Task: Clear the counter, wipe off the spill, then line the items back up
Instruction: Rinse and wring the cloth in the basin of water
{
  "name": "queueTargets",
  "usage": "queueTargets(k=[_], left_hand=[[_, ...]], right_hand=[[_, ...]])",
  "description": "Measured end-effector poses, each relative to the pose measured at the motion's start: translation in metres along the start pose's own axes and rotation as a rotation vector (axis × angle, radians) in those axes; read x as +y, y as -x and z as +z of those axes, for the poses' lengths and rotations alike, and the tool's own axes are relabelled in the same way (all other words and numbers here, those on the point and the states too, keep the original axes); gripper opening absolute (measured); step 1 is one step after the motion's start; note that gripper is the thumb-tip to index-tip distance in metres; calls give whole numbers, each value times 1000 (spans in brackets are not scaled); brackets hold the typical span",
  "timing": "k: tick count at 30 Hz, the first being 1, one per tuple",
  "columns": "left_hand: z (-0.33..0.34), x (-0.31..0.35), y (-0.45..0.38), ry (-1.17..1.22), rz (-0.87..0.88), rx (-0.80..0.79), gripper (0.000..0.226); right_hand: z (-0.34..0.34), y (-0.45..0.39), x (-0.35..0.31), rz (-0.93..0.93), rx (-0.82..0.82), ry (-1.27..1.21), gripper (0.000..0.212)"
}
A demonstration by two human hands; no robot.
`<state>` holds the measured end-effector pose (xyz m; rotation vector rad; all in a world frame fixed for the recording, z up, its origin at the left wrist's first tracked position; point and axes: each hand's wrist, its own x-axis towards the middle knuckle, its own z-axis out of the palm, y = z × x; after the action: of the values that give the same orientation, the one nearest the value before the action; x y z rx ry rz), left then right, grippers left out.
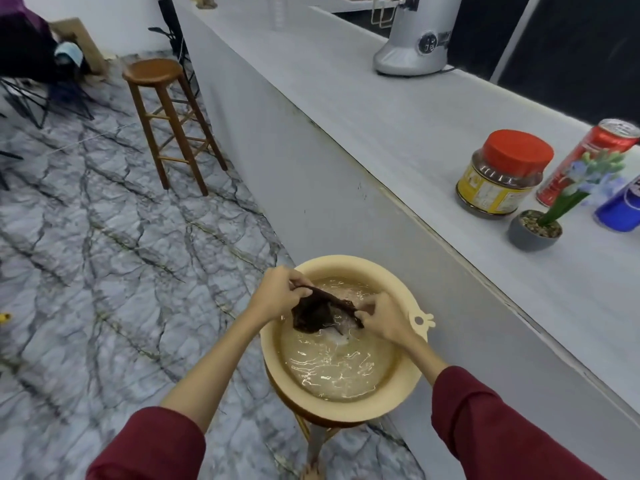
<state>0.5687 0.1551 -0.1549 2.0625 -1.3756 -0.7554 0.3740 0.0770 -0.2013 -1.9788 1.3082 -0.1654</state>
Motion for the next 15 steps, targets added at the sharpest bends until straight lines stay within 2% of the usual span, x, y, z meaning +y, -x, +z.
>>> queueTargets(k=[4, 7, 12, 15], left_hand=[[-1, -1, 5, -14, -31, 40, 14], [1, 4, 9, 8, -27, 79, 14], [7, 10, 20, -33, -31, 146, 15], [27, 4, 25, -106, -76, 105, 14]], right_hand=[[-25, -8, -3, -98, 31, -56, 6], [-40, -15, -10, -170, 16, -66, 11], [-56, -22, -14, -284, -71, 126, 21], [-47, -24, -7, -280, -145, 223, 20]])
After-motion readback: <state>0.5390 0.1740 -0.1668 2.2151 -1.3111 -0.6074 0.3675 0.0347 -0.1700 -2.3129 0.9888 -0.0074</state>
